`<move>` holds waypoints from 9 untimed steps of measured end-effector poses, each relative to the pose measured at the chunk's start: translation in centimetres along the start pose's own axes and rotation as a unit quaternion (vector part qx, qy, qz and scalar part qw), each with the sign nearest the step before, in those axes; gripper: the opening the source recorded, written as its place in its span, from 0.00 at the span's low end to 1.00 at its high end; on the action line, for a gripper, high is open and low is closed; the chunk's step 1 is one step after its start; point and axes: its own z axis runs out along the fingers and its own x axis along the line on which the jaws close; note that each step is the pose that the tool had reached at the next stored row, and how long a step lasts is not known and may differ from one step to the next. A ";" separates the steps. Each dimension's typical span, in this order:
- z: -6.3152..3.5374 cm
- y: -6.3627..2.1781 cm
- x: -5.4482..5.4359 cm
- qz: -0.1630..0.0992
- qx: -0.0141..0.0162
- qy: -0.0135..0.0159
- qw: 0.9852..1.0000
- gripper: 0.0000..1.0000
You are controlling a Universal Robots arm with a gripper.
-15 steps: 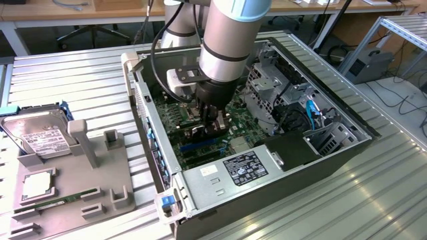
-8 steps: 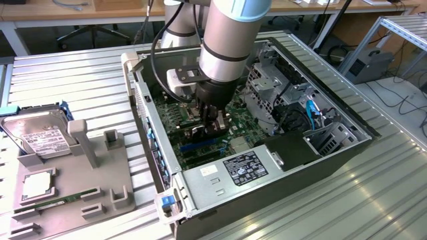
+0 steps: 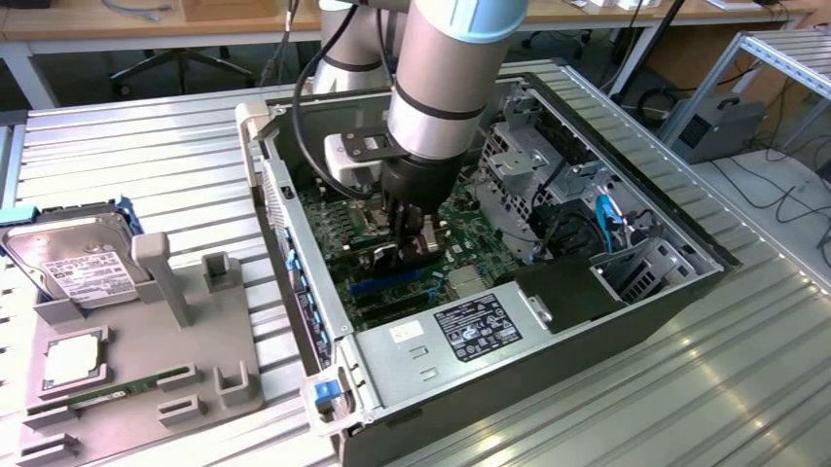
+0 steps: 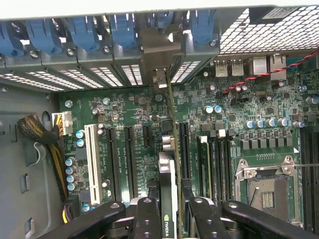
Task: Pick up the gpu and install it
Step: 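Insert the gpu into the slot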
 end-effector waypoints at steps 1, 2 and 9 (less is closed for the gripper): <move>0.00 0.00 0.0 0.001 0.000 0.000 1.000 0.27; 0.01 0.00 0.0 0.001 0.000 0.000 1.000 0.27; 0.57 0.01 0.0 0.009 0.000 0.000 1.000 0.27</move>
